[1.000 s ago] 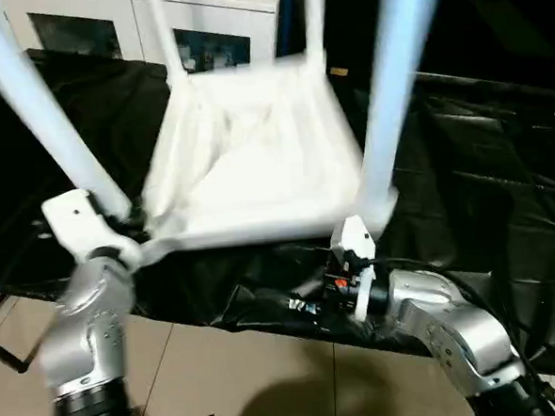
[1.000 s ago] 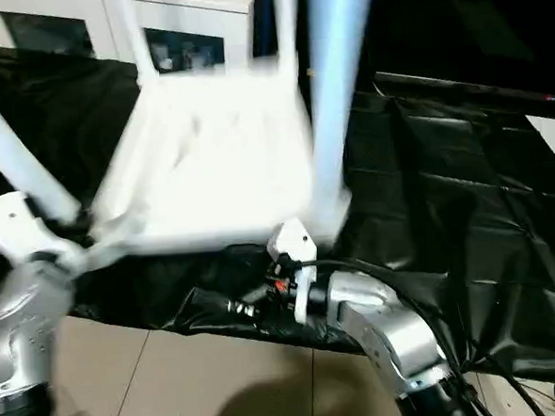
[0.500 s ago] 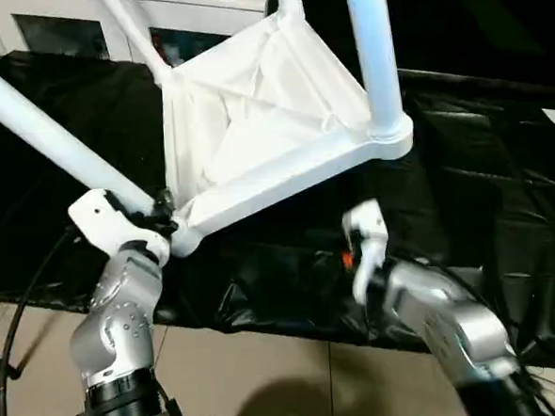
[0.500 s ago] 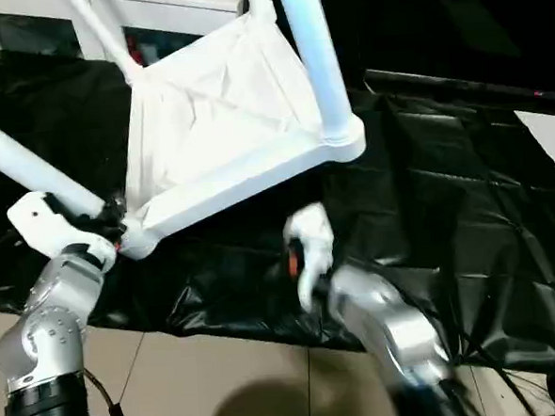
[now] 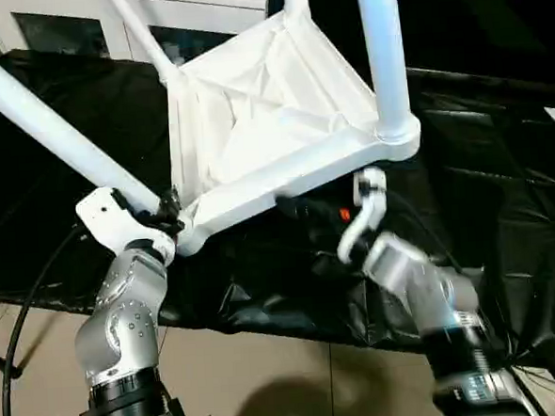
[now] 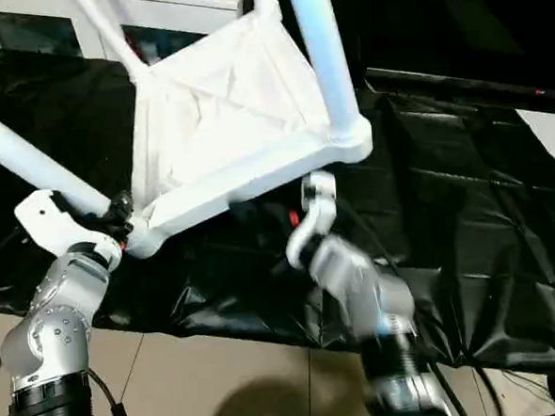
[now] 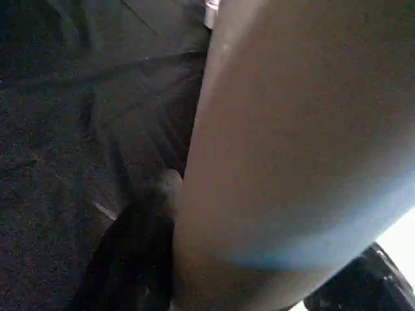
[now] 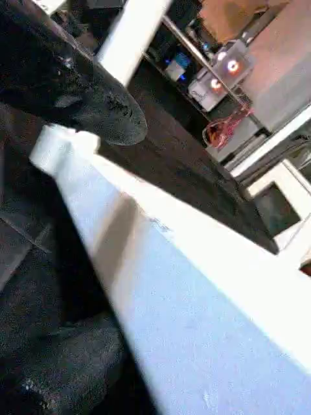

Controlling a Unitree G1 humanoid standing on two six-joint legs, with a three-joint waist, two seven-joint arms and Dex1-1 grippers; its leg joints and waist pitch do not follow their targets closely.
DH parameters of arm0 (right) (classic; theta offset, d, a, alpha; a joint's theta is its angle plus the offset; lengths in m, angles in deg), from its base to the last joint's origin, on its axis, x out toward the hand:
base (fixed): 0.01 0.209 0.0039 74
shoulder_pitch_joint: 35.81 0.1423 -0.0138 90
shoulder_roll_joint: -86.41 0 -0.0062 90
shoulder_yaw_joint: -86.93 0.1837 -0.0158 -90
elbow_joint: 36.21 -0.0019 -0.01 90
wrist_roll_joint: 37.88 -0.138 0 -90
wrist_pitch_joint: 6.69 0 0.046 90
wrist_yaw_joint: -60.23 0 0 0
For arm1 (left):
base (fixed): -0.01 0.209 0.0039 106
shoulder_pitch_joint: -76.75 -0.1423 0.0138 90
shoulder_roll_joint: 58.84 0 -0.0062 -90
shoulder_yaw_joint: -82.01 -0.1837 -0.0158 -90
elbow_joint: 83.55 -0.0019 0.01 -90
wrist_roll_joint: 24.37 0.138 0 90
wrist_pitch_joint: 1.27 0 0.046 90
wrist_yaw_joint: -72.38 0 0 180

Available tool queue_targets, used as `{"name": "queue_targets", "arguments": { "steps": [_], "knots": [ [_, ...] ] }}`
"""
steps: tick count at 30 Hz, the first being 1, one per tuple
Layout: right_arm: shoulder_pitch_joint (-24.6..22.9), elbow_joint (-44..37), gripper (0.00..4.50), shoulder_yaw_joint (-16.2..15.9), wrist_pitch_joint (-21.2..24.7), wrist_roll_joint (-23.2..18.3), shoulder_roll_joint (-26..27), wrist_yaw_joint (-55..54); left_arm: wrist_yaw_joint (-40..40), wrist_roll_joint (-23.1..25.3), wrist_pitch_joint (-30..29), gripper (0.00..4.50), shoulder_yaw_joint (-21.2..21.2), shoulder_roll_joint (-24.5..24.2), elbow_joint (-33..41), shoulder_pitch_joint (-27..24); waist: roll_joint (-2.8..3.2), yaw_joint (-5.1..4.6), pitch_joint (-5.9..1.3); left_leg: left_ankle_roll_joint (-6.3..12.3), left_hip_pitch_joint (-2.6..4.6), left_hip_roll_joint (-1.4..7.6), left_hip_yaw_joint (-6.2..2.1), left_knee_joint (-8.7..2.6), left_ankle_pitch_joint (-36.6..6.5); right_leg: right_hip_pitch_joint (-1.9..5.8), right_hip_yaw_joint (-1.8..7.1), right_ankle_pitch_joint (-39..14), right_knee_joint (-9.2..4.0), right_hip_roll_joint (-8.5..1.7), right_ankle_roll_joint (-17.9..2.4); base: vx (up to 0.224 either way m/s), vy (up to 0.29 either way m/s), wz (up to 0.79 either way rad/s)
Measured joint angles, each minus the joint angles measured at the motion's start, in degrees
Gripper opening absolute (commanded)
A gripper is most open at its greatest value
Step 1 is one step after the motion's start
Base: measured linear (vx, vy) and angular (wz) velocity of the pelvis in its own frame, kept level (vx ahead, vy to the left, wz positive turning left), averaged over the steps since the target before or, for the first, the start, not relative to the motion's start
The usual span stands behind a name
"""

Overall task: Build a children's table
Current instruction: Flip table

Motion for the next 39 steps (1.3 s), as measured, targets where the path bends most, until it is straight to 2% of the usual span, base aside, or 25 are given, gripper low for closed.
{"name": "queue_targets", "arguments": {
  "steps": [4, 6, 10, 11, 19, 24, 34, 35, 37, 39],
  "knots": [
    [3.53, 7.20, 4.50, 3.00, -2.74, -0.41, 1.27, -0.69, 0.05, 0.27, -1.02, 2.24, -0.69, -0.43, 0.72, -0.25, 0.05, 0.00, 0.03, -0.01, -0.04, 0.04, 0.05, 0.00, 0.01, -0.04, -0.03, 0.00, 0.01, 0.00, -0.01, 0.000, 0.000, 0.00],
    [6.58, 12.20, 4.50, 5.51, -4.73, -1.18, 2.57, -2.60, 0.10, 0.54, -1.43, 2.24, -1.41, -0.68, 0.98, -0.40, 0.11, 0.00, 0.07, 0.00, -0.05, 0.06, 0.10, 0.00, 0.01, -0.09, -0.02, 0.00, 0.07, 0.00, -0.01, 0.000, 0.000, 0.00],
    [8.85, 16.45, 4.50, 8.24, -6.10, -2.84, 3.56, -4.10, 0.46, 0.77, -2.05, 2.24, -3.09, -1.00, 1.54, -0.54, 0.17, -0.07, 0.11, 0.04, -0.06, 0.20, 0.37, 0.00, 0.05, -0.14, 0.02, 0.00, 0.10, 0.00, 0.00, 0.000, 0.000, 0.00],
    [9.42, 17.51, 4.20, 9.25, -6.17, -3.62, 3.71, -4.33, 0.53, 0.92, -2.18, 2.24, -3.43, -1.15, 1.78, -0.59, 0.22, -0.11, 0.14, 0.11, -0.06, 0.26, 0.47, 0.00, 0.09, -0.16, 0.02, 0.00, 0.10, 0.01, 0.00, 0.000, 0.000, 0.00],
    [13.45, 26.75, 3.66, 16.71, -8.41, -7.81, 4.16, -6.27, 3.37, 3.87, -2.64, 2.24, -9.12, -3.28, 3.55, -2.01, 0.37, -0.17, 0.24, 0.18, -0.16, 0.37, 0.73, -0.01, 0.13, -0.35, 0.07, 0.00, 0.14, 0.01, -0.01, 0.000, 0.000, 0.00],
    [13.83, 29.41, 3.15, 18.54, -9.35, -8.50, 4.13, -6.59, 4.34, 4.63, -2.17, 2.24, -10.48, -4.03, 3.63, -2.54, 0.40, -0.14, 0.26, 0.39, -0.46, 0.38, 0.80, -0.05, 0.28, -0.71, 0.07, 0.00, 0.27, 0.01, -0.02, 0.000, 0.000, 0.00],
    [15.63, 33.20, 2.36, 21.17, -10.53, -9.48, 3.75, -6.32, 4.69, 5.09, -1.86, 2.24, -10.83, -4.24, 3.64, -2.55, 0.38, -0.14, 0.27, 0.42, -0.47, 0.42, 0.85, -0.04, 0.37, -0.79, 0.07, 0.01, 0.47, 0.01, -0.06, 0.000, 0.000, 0.00],
    [15.87, 33.20, 2.27, 21.25, -10.85, -9.48, 3.75, -6.23, 5.25, 5.05, -1.63, 2.80, -10.85, -4.44, 3.63, -2.55, 0.36, -0.15, 0.28, 0.44, -0.46, 0.43, 0.85, -0.04, 0.39, -0.80, 0.07, 0.00, 0.49, 0.01, -0.07, 0.000, 0.000, 0.00],
    [16.21, 33.08, 2.27, 21.42, -11.12, -9.55, 3.59, -6.25, 7.00, 4.36, -1.44, 2.80, -10.80, -5.56, 3.63, -2.54, 0.32, -0.14, 0.30, 0.45, -0.46, 0.44, 0.86, -0.03, 0.41, -0.81, 0.06, 0.00, 0.52, 0.01, -0.07, 0.000, 0.000, 0.00],
    [16.21, 32.48, 2.13, 21.57, -11.41, -9.66, 3.16, -6.30, 11.82, 3.19, -1.53, 3.02, -12.08, -9.02, 3.71, -2.87, 0.28, -0.13, 0.32, 0.43, -0.46, 0.44, 0.86, -0.03, 0.44, -0.85, 0.06, -0.02, 0.60, 0.01, -0.10, 0.000, 0.000, 0.00]
  ]
}}
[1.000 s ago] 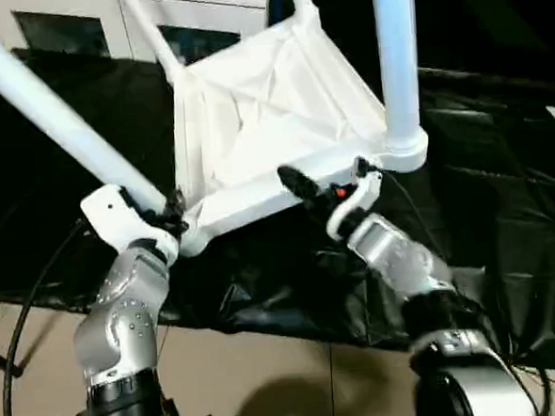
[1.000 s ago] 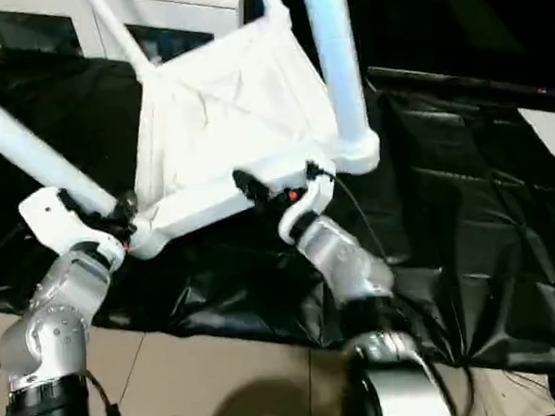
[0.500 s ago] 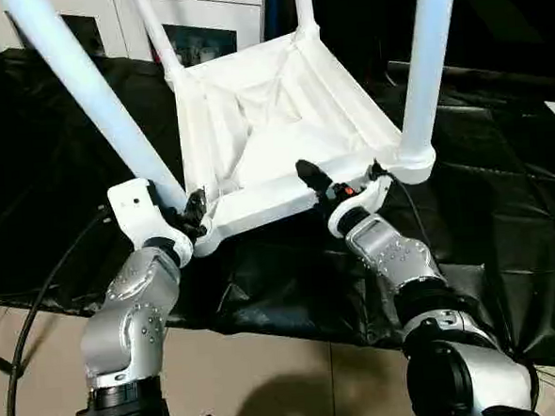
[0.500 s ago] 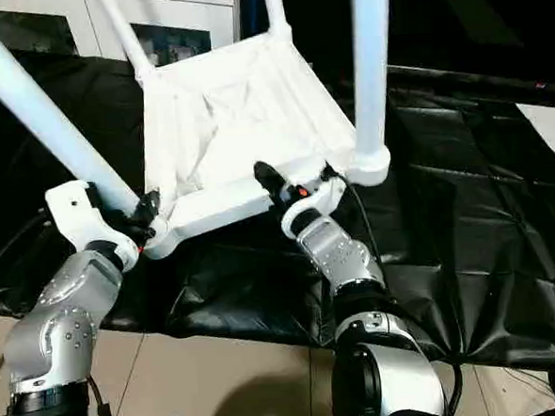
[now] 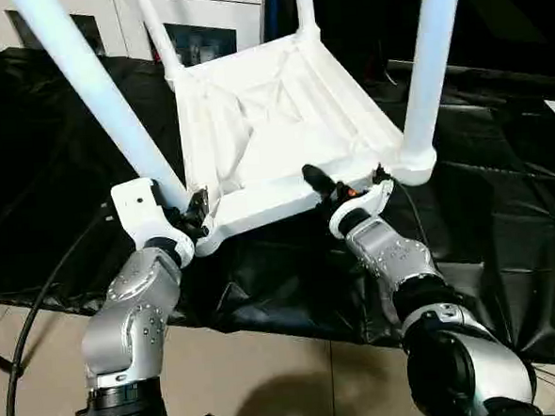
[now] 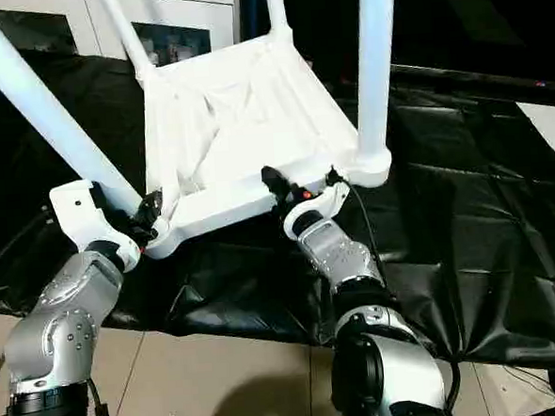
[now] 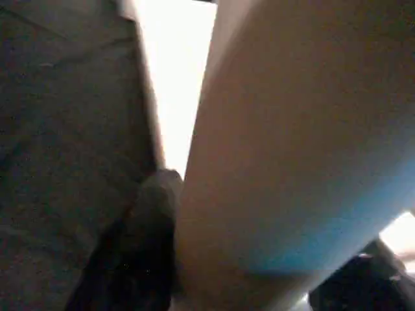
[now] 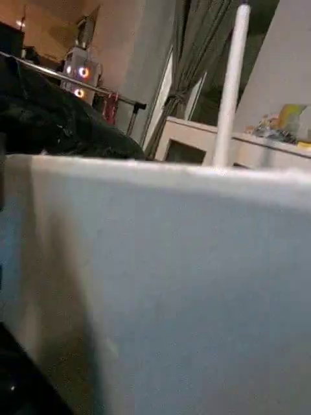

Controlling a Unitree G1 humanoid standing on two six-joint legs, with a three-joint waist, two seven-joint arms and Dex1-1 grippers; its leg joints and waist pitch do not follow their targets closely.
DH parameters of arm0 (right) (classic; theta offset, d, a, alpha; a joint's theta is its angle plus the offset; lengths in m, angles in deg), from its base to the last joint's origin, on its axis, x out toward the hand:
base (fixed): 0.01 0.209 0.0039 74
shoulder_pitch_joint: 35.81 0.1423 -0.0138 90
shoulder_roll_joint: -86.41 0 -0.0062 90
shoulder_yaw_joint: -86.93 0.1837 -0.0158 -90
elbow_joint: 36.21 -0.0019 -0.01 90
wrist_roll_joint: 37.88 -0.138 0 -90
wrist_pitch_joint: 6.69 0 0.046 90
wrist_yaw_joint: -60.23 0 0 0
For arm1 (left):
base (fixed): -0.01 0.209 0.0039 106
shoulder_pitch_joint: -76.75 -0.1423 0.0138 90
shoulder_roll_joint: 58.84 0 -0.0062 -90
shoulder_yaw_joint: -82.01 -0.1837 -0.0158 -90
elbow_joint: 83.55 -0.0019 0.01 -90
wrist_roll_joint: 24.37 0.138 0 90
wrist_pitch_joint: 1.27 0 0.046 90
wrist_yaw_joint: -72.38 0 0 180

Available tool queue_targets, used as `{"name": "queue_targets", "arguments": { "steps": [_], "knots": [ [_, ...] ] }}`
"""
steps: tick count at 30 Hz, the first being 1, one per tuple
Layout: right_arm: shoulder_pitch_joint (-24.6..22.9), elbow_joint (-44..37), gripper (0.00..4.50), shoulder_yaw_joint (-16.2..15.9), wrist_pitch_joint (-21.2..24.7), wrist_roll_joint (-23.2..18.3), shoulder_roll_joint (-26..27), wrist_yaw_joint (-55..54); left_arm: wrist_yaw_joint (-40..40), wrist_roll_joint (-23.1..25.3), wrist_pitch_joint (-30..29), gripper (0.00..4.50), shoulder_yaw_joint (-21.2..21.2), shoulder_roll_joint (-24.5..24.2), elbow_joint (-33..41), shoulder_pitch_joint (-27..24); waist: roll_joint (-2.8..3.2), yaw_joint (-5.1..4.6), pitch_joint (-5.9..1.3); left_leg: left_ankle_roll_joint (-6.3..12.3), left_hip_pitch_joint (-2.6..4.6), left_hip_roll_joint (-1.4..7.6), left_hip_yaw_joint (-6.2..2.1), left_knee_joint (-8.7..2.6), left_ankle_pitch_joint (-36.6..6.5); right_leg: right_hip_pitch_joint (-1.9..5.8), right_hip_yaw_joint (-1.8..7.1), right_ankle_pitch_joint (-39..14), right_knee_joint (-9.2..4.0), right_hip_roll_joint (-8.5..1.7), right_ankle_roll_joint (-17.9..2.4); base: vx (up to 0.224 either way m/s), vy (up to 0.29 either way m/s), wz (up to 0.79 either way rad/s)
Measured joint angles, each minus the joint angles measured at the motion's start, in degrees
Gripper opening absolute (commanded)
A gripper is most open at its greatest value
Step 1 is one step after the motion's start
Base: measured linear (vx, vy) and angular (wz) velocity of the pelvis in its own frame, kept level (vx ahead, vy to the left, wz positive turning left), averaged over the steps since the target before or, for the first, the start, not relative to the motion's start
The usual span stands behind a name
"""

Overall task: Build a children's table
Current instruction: Flip table

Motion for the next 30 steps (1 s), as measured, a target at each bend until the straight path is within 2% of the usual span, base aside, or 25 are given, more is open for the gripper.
{"name": "queue_targets", "arguments": {
  "steps": [3, 5, 6, 9, 12, 13, 14, 17, 21, 25, 30],
  "knots": [
    [0.12, -0.64, 2.08, 0.72, -0.11, -0.68, -0.24, -0.45, 5.01, -0.65, -0.98, 3.19, -1.13, -3.49, 1.24, -1.06, -0.03, 0.18, 0.01, 0.00, 0.00, 0.00, 0.04, 0.00, 0.03, -0.01, -0.01, -0.02, 0.06, -0.03, -0.03, 0.000, 0.000, 0.00],
    [0.16, -1.88, 2.04, 1.19, -0.07, -0.81, -0.48, -1.71, 10.88, -0.24, -0.64, 3.39, -3.86, -10.04, 2.53, -3.54, -0.06, 0.13, 0.05, -0.04, -0.05, 0.02, 0.07, 0.00, 0.06, -0.12, 0.00, -0.05, 0.15, -0.02, -0.08, 0.000, 0.000, 0.00],
    [0.14, -2.55, 2.04, 1.36, -0.07, -0.80, -0.57, -2.19, 12.68, 0.24, -0.13, 3.45, -4.58, -11.73, 2.98, -4.31, -0.06, 0.20, 0.06, -0.05, -0.07, 0.02, 0.08, 0.00, 0.07, -0.16, 0.00, -0.05, 0.17, -0.03, -0.08, 0.000, 0.000, 0.00],
    [-0.17, -5.70, 2.04, 1.31, -0.07, -0.51, -0.91, -4.17, 16.38, 1.66, 0.97, 3.75, -4.93, -14.54, 2.83, -5.59, -0.12, 0.42, 0.09, -0.06, -0.14, 0.03, 0.09, 0.00, 0.20, -0.18, -0.04, -0.05, 0.25, -0.04, -0.08, 0.000, 0.000, 0.00],
    [-2.01, -9.51, 2.04, 0.48, -0.10, 0.41, -2.42, -4.95, 21.10, 0.62, 1.16, 3.98, -4.87, -18.41, 4.15, -6.43, -0.16, 0.67, 0.12, -0.12, -0.17, 0.02, 0.13, 0.00, 0.26, -0.18, -0.04, -0.04, 0.29, -0.09, -0.06, 0.000, 0.000, 0.00],
    [-2.40, -10.11, 2.04, 0.31, -0.13, 0.68, -3.01, -5.04, 22.17, 0.54, 1.26, 3.98, -4.83, -18.97, 4.80, -6.43, -0.15, 0.68, 0.12, -0.14, -0.17, 0.02, 0.17, 0.00, 0.28, -0.18, -0.04, -0.03, 0.32, -0.12, -0.04, 0.000, 0.000, 0.00],
    [-3.19, -11.85, 2.04, 0.09, -0.14, 1.05, -3.28, -5.51, 23.50, 0.31, 1.59, 4.17, -5.18, -19.49, 5.99, -6.43, -0.16, 0.67, 0.12, -0.15, -0.17, 0.03, 0.18, 0.00, 0.29, -0.18, -0.04, -0.02, 0.33, -0.12, -0.03, 0.000, 0.000, 0.00],
    [-5.09, -16.31, 2.04, -0.52, -0.26, 2.27, -3.36, -7.30, 26.66, -0.68, 3.35, 4.43, -7.85, -20.12, 9.30, -5.47, -0.17, 0.64, 0.12, -0.25, -0.16, 0.04, 0.17, 0.00, 0.36, -0.19, -0.06, 0.00, 0.39, -0.13, 0.00, 0.000, 0.000, 0.00],
    [-7.49, -22.51, 2.04, -2.27, -0.33, 4.33, -3.86, -10.06, 28.39, -0.24, 5.77, 4.50, -10.92, -20.05, 11.87, -1.25, -0.15, 0.51, 0.13, -0.35, -0.15, 0.04, 0.16, -0.02, 0.42, -0.21, -0.06, 0.08, 0.44, -0.12, 0.03, 0.000, 0.000, 0.00],
    [-8.07, -26.11, 2.04, -3.76, -0.33, 7.11, -5.84, -12.06, 29.85, 1.92, 12.46, 4.50, -12.14, -19.22, 12.79, 2.22, -0.17, 0.06, 0.12, -0.38, -0.15, 0.04, 0.17, -0.02, 0.47, -0.23, -0.01, 0.19, 0.42, -0.11, 0.07, 0.000, 0.000, 0.00],
    [-9.08, -29.88, 2.00, -5.61, -0.51, 10.62, -7.41, -14.57, 30.19, 2.52, 14.74, 4.50, -12.97, -18.62, 13.95, 4.88, -0.22, -0.02, 0.13, -0.39, -0.12, 0.05, 0.18, -0.02, 0.48, -0.23, 0.01, 0.19, 0.43, -0.08, 0.07, 0.000, 0.000, 0.00]
  ]
}}
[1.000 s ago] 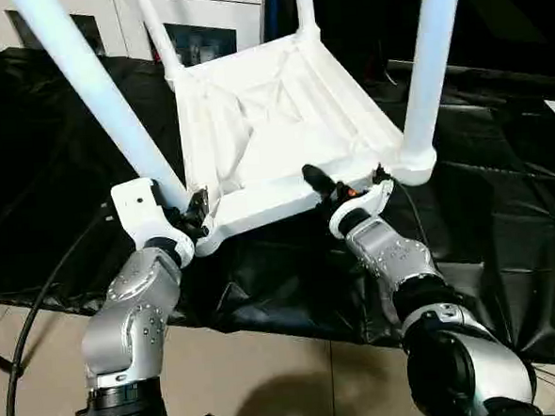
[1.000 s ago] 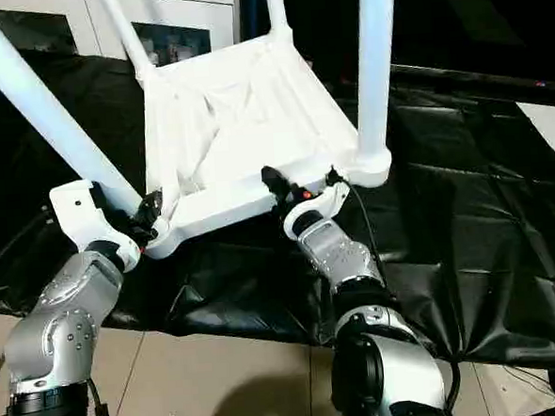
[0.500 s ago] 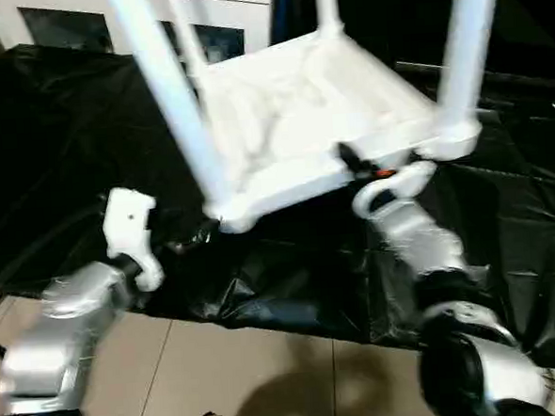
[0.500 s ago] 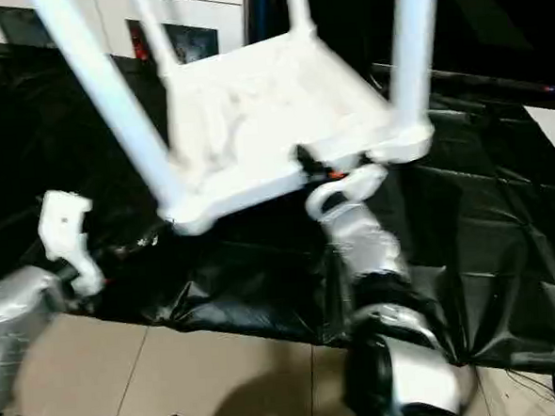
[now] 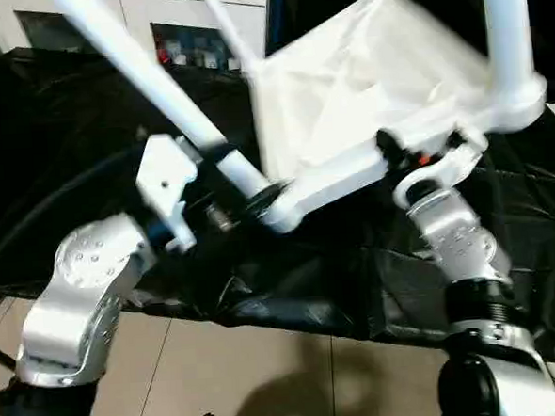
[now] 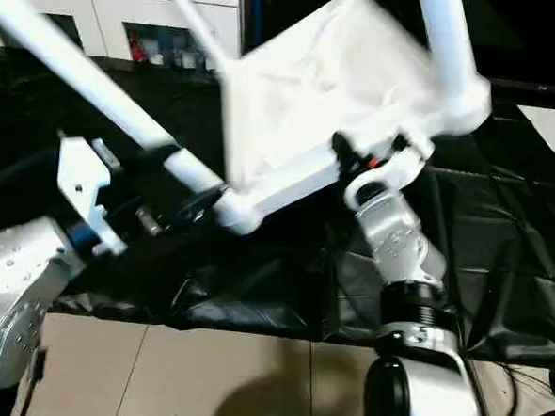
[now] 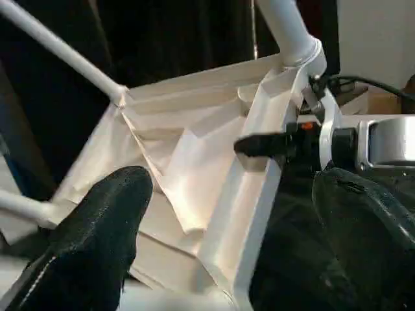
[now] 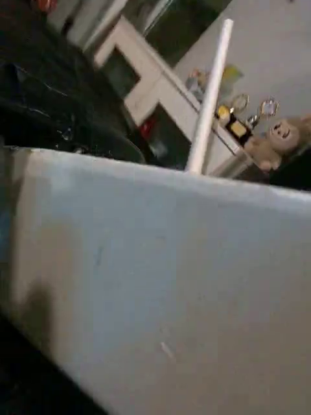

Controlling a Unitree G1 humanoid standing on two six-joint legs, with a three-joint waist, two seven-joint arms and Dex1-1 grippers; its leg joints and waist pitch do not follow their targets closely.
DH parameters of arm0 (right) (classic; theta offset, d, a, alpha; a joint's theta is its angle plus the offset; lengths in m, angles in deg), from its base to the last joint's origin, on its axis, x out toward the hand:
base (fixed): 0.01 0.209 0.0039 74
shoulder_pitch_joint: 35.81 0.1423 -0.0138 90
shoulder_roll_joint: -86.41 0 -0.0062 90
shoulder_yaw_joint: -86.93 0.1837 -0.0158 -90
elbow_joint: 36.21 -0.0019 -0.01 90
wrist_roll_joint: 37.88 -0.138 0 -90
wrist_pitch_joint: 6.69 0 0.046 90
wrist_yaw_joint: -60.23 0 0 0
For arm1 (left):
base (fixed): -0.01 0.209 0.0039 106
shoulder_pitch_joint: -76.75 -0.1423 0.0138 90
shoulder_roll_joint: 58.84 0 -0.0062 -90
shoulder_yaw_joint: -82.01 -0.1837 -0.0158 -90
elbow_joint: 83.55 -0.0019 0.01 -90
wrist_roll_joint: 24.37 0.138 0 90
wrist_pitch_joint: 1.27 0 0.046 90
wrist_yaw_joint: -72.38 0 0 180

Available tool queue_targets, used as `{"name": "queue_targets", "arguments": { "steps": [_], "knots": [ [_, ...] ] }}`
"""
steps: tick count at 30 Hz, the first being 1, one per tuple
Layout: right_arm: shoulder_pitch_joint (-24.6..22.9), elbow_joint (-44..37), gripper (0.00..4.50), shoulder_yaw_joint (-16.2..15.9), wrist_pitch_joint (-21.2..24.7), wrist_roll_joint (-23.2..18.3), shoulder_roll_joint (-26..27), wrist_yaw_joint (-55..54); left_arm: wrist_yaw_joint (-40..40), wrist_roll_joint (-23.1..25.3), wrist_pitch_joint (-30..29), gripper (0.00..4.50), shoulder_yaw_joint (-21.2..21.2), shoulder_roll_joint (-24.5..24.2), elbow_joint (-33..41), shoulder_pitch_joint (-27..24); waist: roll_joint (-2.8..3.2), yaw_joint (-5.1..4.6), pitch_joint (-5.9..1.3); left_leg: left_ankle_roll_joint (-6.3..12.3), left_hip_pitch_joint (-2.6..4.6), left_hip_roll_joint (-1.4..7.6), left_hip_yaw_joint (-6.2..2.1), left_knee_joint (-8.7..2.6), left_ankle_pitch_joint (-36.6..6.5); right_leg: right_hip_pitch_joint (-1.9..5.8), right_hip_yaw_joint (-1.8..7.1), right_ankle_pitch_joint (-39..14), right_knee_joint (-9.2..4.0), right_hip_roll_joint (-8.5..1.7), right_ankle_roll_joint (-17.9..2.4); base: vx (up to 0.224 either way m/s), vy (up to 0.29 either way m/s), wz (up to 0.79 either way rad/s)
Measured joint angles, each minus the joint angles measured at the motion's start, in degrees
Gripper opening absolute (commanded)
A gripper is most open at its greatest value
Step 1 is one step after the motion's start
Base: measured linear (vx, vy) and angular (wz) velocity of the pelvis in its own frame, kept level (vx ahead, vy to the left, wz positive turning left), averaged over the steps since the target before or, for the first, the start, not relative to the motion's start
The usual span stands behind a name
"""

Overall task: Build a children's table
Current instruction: Flip table

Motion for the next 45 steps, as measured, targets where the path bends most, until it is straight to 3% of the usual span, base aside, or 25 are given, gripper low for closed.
{"name": "queue_targets", "arguments": {
  "steps": [6, 15, 20, 28, 30, 33, 35, 45],
  "knots": [
    [-0.36, -4.77, 1.98, -4.03, 0.67, 4.52, -3.21, -3.62, -1.44, 4.11, 2.69, 4.50, -1.05, -0.34, -0.69, 3.96, -0.30, -0.09, -0.03, 0.07, 0.08, 0.00, 0.07, 0.01, 0.06, 0.03, 0.06, 0.03, 0.00, 0.00, 0.05, 0.000, 0.000, 0.00],
    [1.42, -8.80, 1.98, -12.18, 2.33, 14.56, -7.20, -7.02, -3.21, 12.43, 9.18, 4.50, -3.07, -1.89, -5.66, 11.26, -2.26, -0.09, -0.09, -0.44, 0.22, 0.01, 0.03, 0.01, 0.36, 0.17, 0.04, 0.13, 0.00, 0.00, 0.21, 0.000, 0.000, 0.00],
    [2.11, -10.12, 1.98, -15.55, 4.03, 18.03, -7.69, -7.85, -3.93, 17.42, 14.30, 4.50, -4.02, -2.94, -8.44, 15.23, -2.70, 0.03, -0.12, -0.48, 0.21, 0.00, 0.01, 0.04, 0.38, 0.22, 0.03, 0.19, -0.02, -0.02, 0.30, 0.000, 0.000, 0.00],
    [3.20, -11.12, 1.98, -21.50, 5.70, 22.81, -7.74, -7.72, -8.06, 27.72, 24.44, 4.50, -5.50, -5.01, -14.14, 24.64, -2.83, -0.29, -0.17, -0.52, 0.36, 0.00, -0.05, 0.04, 0.40, 0.31, 0.04, 0.32, -0.01, 0.00, 0.13, 0.000, 0.000, 0.00],
    [3.71, -10.84, 2.51, -22.18, 6.03, 23.52, -7.59, -7.67, -9.35, 30.40, 27.72, 4.50, -5.91, -6.25, -16.14, 26.14, -2.86, -0.42, -0.19, -0.52, 0.39, 0.01, -0.06, 0.04, 0.40, 0.31, 0.04, 0.32, -0.01, 0.01, 0.17, 0.000, 0.000, 0.00],
    [3.77, -8.69, 2.73, -22.29, 6.60, 23.79, -6.96, -7.05, -11.82, 33.71, 32.57, 4.50, -5.84, -7.53, -18.28, 27.35, -2.96, -0.50, -0.21, -0.52, 0.38, 0.01, -0.07, 0.04, 0.40, 0.30, 0.04, 0.28, -0.01, 0.01, 0.28, 0.000, 0.000, 0.00],
    [3.12, -7.45, 2.99, -22.55, 6.75, 23.79, -6.42, -6.56, -12.63, 35.53, 33.53, 4.50, -5.86, -8.53, -19.64, 27.43, -2.93, -0.58, -0.17, -0.53, 0.30, 0.01, -0.06, 0.04, 0.41, 0.22, 0.04, 0.42, 0.01, 0.01, 0.10, 0.000, 0.000, 0.00],
    [1.97, -5.13, 2.99, -22.70, 3.31, 24.06, -5.29, -5.19, -17.29, 42.36, 34.61, 4.50, -5.86, -11.66, -29.35, 28.44, -2.89, -1.39, -0.12, -0.55, 0.23, 0.02, -0.09, 0.04, 0.42, 0.17, 0.01, 0.42, -0.02, 0.03, -0.04, 0.000, 0.000, 0.00]
  ]
}}
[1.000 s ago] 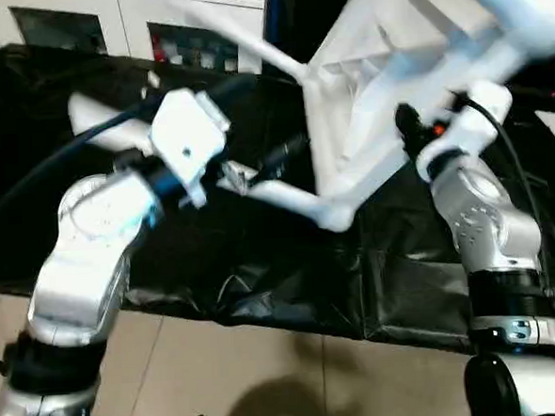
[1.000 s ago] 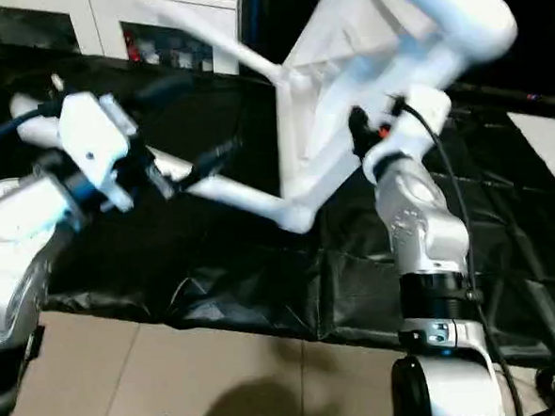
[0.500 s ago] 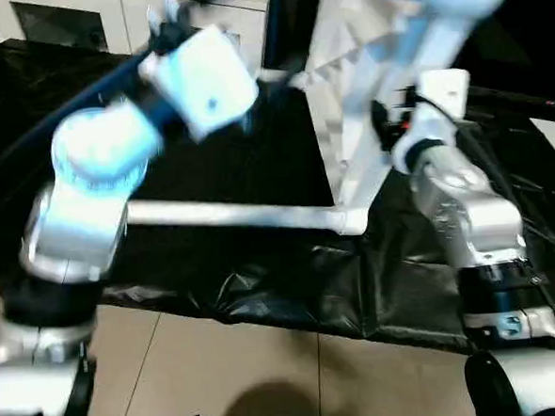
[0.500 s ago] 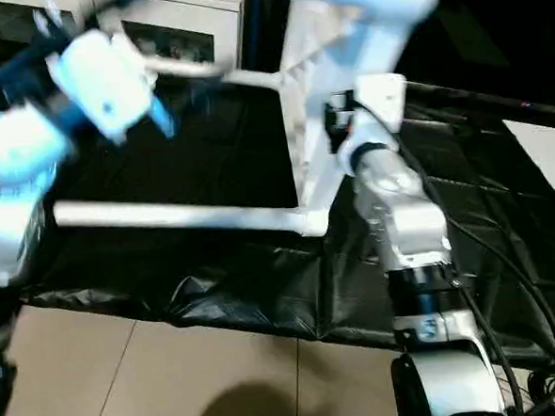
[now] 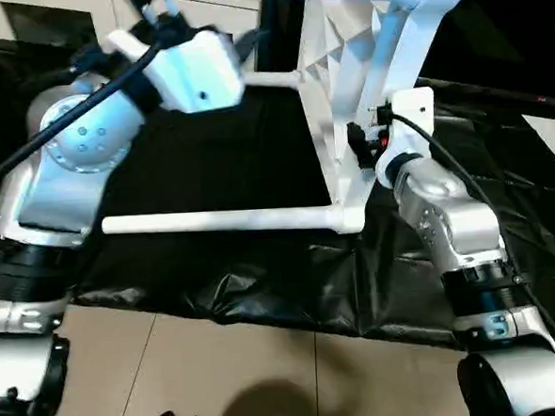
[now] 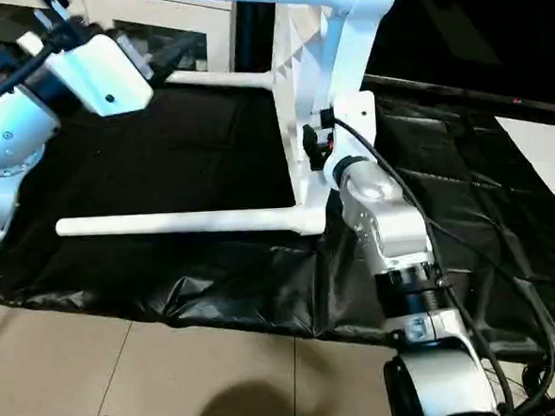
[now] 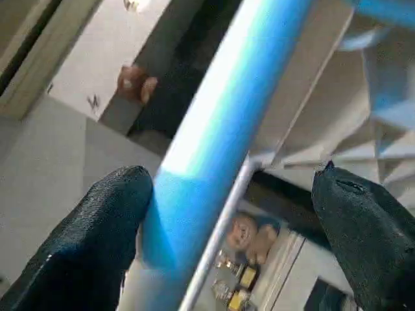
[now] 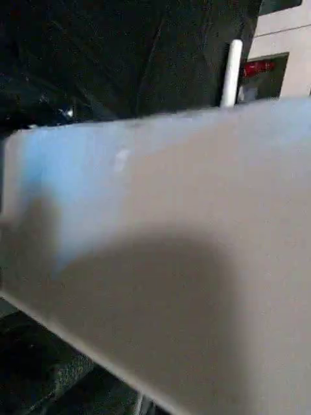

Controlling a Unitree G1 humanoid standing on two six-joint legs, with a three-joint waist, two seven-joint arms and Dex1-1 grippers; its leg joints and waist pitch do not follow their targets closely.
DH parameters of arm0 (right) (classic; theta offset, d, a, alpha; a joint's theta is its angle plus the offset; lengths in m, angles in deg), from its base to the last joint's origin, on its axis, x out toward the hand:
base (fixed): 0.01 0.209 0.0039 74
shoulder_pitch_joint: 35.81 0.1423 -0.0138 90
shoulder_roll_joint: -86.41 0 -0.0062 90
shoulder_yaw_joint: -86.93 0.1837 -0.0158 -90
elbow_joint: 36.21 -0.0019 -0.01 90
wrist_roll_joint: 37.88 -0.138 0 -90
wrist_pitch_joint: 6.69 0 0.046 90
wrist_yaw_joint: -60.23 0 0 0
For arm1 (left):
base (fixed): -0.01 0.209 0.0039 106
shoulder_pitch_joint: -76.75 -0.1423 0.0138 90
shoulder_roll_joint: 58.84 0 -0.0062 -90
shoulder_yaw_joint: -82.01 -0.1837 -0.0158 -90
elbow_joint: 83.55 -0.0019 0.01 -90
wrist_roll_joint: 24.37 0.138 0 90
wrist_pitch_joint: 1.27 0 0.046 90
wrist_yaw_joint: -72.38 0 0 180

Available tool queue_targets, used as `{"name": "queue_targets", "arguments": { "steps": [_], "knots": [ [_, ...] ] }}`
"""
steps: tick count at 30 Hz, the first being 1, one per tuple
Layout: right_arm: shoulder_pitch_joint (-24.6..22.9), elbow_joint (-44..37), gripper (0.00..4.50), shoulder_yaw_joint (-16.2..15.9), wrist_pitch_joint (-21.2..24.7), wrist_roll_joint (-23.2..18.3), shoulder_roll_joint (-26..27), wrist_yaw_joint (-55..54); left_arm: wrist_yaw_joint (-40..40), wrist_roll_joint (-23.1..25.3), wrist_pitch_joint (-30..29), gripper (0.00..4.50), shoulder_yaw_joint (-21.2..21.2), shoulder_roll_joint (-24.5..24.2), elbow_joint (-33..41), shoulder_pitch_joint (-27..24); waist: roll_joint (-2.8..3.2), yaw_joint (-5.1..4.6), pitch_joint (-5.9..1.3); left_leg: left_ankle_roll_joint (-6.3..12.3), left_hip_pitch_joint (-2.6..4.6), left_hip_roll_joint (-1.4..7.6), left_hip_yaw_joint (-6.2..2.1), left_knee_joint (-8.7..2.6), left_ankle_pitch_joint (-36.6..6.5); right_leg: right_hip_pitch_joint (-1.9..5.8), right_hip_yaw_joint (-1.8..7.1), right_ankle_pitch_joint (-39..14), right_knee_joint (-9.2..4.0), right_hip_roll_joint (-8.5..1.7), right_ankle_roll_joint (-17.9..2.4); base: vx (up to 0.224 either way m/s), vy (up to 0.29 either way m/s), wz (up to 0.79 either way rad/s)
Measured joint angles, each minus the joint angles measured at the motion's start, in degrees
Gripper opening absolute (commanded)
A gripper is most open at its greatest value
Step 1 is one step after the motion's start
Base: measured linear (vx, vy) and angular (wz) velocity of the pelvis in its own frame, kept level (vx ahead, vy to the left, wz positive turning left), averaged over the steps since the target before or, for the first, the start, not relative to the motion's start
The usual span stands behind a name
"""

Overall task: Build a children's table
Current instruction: Flip table

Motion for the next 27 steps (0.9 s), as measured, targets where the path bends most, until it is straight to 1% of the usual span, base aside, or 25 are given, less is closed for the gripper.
{"name": "queue_targets", "arguments": {
  "steps": [3, 8, 9, 10, 11, 12, 13, 14, 15, 16, 18, 19, 21, 22, 24, 25, 26, 27],
  "knots": [
    [0.02, 3.54, 2.99, -0.59, -2.61, 1.31, 0.02, 0.51, -0.95, 1.48, -1.30, 4.50, 0.14, -0.47, -2.69, 2.09, 0.06, -0.02, 0.03, 0.00, 0.01, 0.00, -0.01, 0.00, 0.00, 0.01, 0.00, 0.00, 0.01, 0.00, 0.00, 0.000, 0.000, 0.00],
    [0.36, 9.01, 2.99, -0.46, -6.99, 1.75, 0.61, 1.02, -2.41, 2.41, -2.88, 4.50, 0.47, -0.20, -3.99, 2.43, 0.07, 0.01, 0.04, 0.01, 0.02, 0.00, -0.01, 0.00, 0.00, 0.02, 0.00, 0.03, 0.03, -0.01, -0.04, 0.000, 0.000, 0.00],
    [0.48, 10.08, 2.83, -0.39, -8.06, 1.72, 0.67, 1.20, -2.85, 2.52, -3.00, 4.50, 0.50, -0.04, -4.45, 2.61, 0.07, 0.01, 0.04, 0.02, 0.02, 0.00, -0.01, 0.00, -0.01, 0.02, -0.01, 0.05, 0.04, -0.01, -0.06, 0.000, 0.000, 0.00],
    [0.69, 11.03, 2.83, -0.32, -8.96, 1.72, 0.72, 1.38, -3.35, 2.72, -3.18, 4.50, 0.56, 0.14, -5.05, 2.86, 0.07, 0.00, 0.04, 0.03, 0.02, 0.00, -0.02, 0.00, -0.01, 0.01, -0.01, 0.07, 0.04, -0.01, -0.08, 0.000, 0.000, 0.00],
    [1.40, 12.64, 2.65, 0.05, -10.16, 1.72, 0.92, 1.85, -4.03, 3.11, -3.37, 4.50, 0.72, 0.35, -5.75, 3.18, 0.08, -0.07, 0.04, 0.04, 0.02, 0.00, -0.02, 0.00, -0.02, 0.00, -0.02, 0.12, 0.04, 0.00, -0.12, 0.000, 0.000, 0.00],
    [1.88, 13.52, 2.65, 0.32, -10.91, 1.70, 1.15, 2.11, -4.18, 3.13, -3.46, 4.50, 0.81, 0.51, -6.17, 3.41, 0.09, -0.11, 0.05, 0.05, 0.02, 0.01, -0.04, 0.00, -0.03, -0.01, -0.03, 0.16, 0.04, 0.00, -0.14, 0.000, 0.000, 0.00],
    [2.12, 13.98, 2.63, 0.43, -11.52, 1.70, 1.30, 2.29, -4.20, 3.13, -3.59, 4.20, 0.82, 0.64, -6.39, 3.55, 0.09, -0.13, 0.05, 0.07, 0.02, 0.01, -0.04, 0.00, -0.04, -0.01, -0.03, 0.18, 0.04, 0.00, -0.14, 0.000, 0.000, 0.00],
    [2.57, 14.96, 2.39, 0.53, -12.54, 1.70, 1.46, 2.47, -4.20, 3.04, -3.56, 4.13, 0.90, 0.69, -6.76, 3.71, 0.11, -0.14, 0.07, 0.08, 0.03, 0.01, -0.05, 0.00, -0.05, -0.01, -0.03, 0.21, 0.04, 0.00, -0.15, 0.000, 0.000, 0.00],
    [3.03, 15.74, 2.39, 0.58, -13.23, 1.70, 1.55, 2.53, -4.22, 3.01, -3.52, 4.13, 1.04, 0.72, -6.93, 3.81, 0.13, -0.15, 0.08, 0.08, 0.02, 0.01, -0.05, 0.00, -0.05, -0.03, -0.03, 0.24, 0.05, 0.00, -0.17, 0.000, 0.000, 0.00],
    [3.64, 16.75, 2.28, 0.64, -13.87, 1.70, 1.59, 2.64, -4.30, 2.99, -3.52, 4.10, 1.20, 0.72, -7.03, 3.96, 0.15, -0.19, 0.09, 0.08, 0.03, 0.01, -0.05, 0.00, -0.05, -0.03, -0.03, 0.27, 0.05, 0.00, -0.18, 0.000, 0.000, 0.00],
    [4.20, 18.28, 2.18, 1.11, -15.11, 1.69, 1.76, 2.76, -4.31, 2.95, -3.59, 3.83, 1.22, 0.78, -7.07, 4.17, 0.16, -0.20, 0.10, 0.09, 0.02, 0.01, -0.06, 0.00, -0.05, -0.05, -0.03, 0.29, 0.05, 0.00, -0.19, 0.000, 0.000, 0.00],
    [4.39, 18.97, 2.18, 1.26, -15.83, 1.69, 1.76, 3.03, -4.37, 2.95, -3.64, 3.83, 1.22, 0.80, -7.07, 4.17, 0.16, -0.23, 0.10, 0.09, 0.01, 0.02, -0.06, 0.00, -0.05, -0.07, -0.03, 0.29, 0.05, 0.00, -0.20, 0.000, 0.000, 0.00],
    [4.77, 20.06, 1.97, 1.38, -16.85, 1.70, 1.79, 3.20, -4.65, 2.94, -3.74, 3.65, 1.32, 0.83, -7.03, 4.18, 0.16, -0.25, 0.10, 0.09, 0.00, 0.02, -0.06, 0.00, -0.05, -0.08, -0.02, 0.30, 0.05, 0.01, -0.20, 0.000, 0.000, 0.00],
    [4.99, 20.55, 1.96, 1.55, -17.15, 1.69, 1.85, 3.22, -4.69, 2.91, -3.77, 3.61, 1.49, 0.84, -7.00, 4.18, 0.16, -0.25, 0.10, 0.09, 0.00, 0.02, -0.06, 0.00, -0.05, -0.08, -0.02, 0.29, 0.05, 0.02, -0.20, 0.000, 0.000, 0.00],
    [5.79, 22.13, 1.92, 1.81, -18.10, 1.72, 2.03, 3.53, -4.74, 2.87, -3.87, 3.38, 1.79, 0.88, -7.06, 4.18, 0.16, -0.26, 0.10, 0.09, 0.00, 0.02, -0.05, 0.00, -0.05, -0.10, -0.01, 0.29, 0.04, 0.02, -0.20, 0.000, 0.000, 0.00],
    [5.82, 22.29, 1.92, 1.89, -18.37, 1.73, 2.08, 3.57, -4.82, 2.87, -3.91, 3.38, 1.81, 0.90, -7.06, 4.18, 0.16, -0.25, 0.10, 0.09, -0.01, 0.02, -0.05, 0.00, -0.05, -0.11, -0.01, 0.29, 0.04, 0.02, -0.20, 0.000, 0.000, 0.00],
    [5.90, 22.73, 1.91, 1.91, -18.82, 1.73, 2.09, 3.62, -5.02, 2.88, -3.98, 3.23, 1.91, 0.90, -7.07, 4.18, 0.16, -0.25, 0.10, 0.09, -0.01, 0.02, -0.05, 0.00, -0.05, -0.11, -0.01, 0.29, 0.04, 0.02, -0.21, 0.000, 0.000, 0.00],
    [6.09, 23.26, 1.91, 1.94, -19.26, 1.74, 2.09, 3.66, -5.21, 2.87, -4.04, 3.22, 1.99, 0.90, -7.06, 4.21, 0.16, -0.25, 0.10, 0.09, -0.01, 0.02, -0.05, 0.00, -0.05, -0.11, -0.01, 0.29, 0.04, 0.03, -0.21, 0.000, 0.000, 0.00]
  ]
}}
